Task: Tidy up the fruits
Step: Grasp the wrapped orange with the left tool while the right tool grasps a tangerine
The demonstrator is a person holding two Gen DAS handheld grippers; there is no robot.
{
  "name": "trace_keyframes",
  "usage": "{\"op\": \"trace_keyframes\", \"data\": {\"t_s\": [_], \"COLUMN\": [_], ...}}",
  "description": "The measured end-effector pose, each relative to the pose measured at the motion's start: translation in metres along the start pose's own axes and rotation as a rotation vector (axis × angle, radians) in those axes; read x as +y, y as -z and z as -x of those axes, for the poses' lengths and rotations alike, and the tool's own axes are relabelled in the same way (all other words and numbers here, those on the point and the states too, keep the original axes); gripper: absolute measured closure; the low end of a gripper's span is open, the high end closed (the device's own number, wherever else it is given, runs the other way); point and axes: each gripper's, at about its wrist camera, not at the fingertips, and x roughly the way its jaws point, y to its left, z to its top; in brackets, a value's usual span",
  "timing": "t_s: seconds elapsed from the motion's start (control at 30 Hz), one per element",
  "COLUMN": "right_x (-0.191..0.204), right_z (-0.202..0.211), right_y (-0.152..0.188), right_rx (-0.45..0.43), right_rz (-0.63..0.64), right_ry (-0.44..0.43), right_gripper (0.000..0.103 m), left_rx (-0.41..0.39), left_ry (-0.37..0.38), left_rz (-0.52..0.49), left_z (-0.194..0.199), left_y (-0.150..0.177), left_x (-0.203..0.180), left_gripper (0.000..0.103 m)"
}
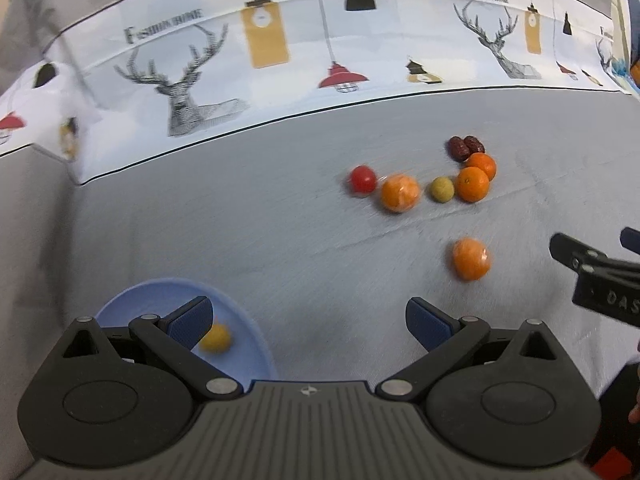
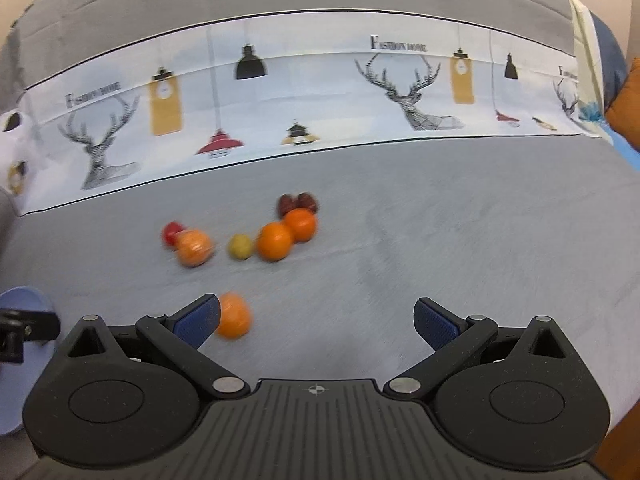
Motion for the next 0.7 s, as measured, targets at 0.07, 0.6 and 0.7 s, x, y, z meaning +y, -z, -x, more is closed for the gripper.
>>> {"op": "trace_keyframes", "data": {"t_s": [0.07,0.6,0.7], "right_x": [-0.005,-0.018,-0.012], "right_z": [-0.017,-0.151,-0.163], "right_y": [-0.006,-0.058,-0.064], "right_rx": [-0.001,0.053,0.107], "right_rz": [-0.004,-0.005,-0.009], "right_ry": [0.006,-0.095,-0.105], "right_gripper": [0.001,0.018,0.021], "left_rx": [0.006,0.088,0.097], "left_ry": [0.013,0.163,0.145], "left_rz": [-0.005,0.153,0.201], "left_z": [-0.014,-0.122,-0.135], "left_y": [-0.010,-0.095,-0.099], "left_x": [-0.006,-0.039,-0.039], "left_gripper": [0.000,0.000,0.001]}}
